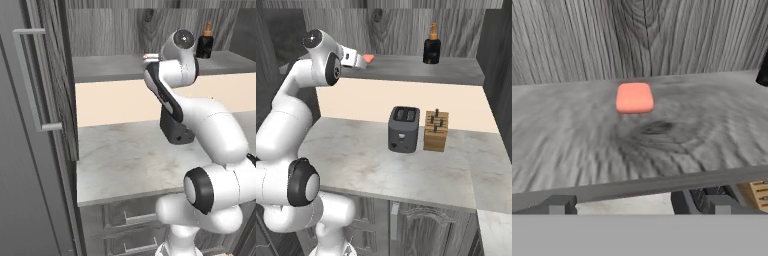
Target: Locate and retrieve the bar soap and soap dispenser from the cabinet. Place them next to the sink.
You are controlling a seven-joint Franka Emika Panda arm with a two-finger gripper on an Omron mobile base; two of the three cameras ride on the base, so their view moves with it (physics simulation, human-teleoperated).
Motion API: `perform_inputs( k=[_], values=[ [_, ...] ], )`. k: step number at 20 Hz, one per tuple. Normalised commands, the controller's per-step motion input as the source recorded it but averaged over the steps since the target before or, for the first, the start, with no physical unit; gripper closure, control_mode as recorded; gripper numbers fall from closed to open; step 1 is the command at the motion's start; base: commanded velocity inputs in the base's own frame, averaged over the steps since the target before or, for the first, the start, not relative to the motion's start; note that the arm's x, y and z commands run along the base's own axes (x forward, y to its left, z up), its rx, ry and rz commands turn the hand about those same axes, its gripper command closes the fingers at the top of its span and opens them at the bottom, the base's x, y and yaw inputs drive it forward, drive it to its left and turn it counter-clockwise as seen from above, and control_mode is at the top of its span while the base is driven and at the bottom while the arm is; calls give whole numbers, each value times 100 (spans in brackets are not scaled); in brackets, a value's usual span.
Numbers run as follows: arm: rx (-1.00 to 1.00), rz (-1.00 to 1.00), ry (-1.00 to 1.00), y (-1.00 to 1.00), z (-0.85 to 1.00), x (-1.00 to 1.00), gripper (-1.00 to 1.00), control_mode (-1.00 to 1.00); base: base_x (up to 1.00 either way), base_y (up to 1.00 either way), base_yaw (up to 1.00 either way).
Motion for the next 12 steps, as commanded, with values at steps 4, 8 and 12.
perform_inputs(
  k=[4,8,12],
  values=[
    [0,0,1,-4,0,32,-100,-100,0,0,0],
    [0,-3,0,-19,0,29,-100,-100,0,0,0],
    [0,-5,0,-14,0,23,-100,-100,0,0,0]
  ],
)
